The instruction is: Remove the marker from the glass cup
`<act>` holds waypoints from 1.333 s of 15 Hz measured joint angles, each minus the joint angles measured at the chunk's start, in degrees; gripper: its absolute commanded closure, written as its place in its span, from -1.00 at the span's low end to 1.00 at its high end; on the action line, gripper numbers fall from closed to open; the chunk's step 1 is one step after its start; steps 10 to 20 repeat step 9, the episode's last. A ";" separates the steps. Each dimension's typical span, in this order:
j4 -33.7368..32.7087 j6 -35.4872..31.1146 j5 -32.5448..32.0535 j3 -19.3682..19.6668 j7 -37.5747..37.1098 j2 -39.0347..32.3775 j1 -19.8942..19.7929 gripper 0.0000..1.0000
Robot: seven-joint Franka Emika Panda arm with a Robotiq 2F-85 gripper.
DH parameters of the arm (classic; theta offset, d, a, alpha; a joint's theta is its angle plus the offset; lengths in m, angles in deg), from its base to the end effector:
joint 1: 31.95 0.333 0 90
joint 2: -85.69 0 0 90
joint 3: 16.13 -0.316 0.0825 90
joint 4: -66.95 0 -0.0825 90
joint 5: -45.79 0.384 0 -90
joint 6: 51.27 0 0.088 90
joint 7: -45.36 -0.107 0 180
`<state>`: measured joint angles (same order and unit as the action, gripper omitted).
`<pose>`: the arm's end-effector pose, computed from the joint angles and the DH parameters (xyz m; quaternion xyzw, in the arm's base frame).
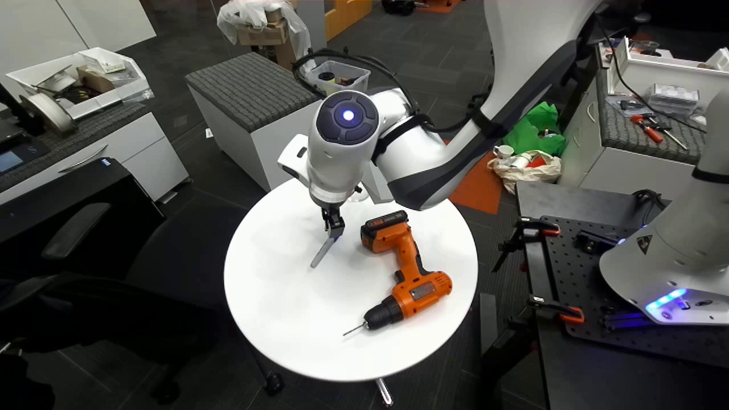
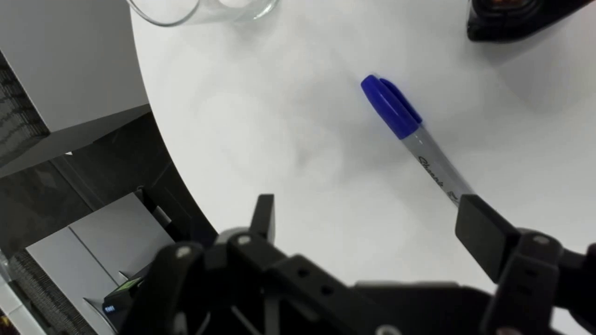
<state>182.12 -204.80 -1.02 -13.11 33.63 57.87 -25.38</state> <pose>0.6130 0.0618 0.2218 0.9322 0.2758 0.1096 0.2073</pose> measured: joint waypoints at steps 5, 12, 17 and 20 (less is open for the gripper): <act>-0.02 0.00 0.44 0.03 0.03 -0.09 0.00 -1.00; -0.02 -0.01 0.44 0.03 0.03 -0.17 0.00 -1.00; -0.02 -0.01 0.44 0.03 0.03 -0.17 0.00 -1.00; -0.02 -0.01 0.44 0.03 0.03 -0.17 0.00 -1.00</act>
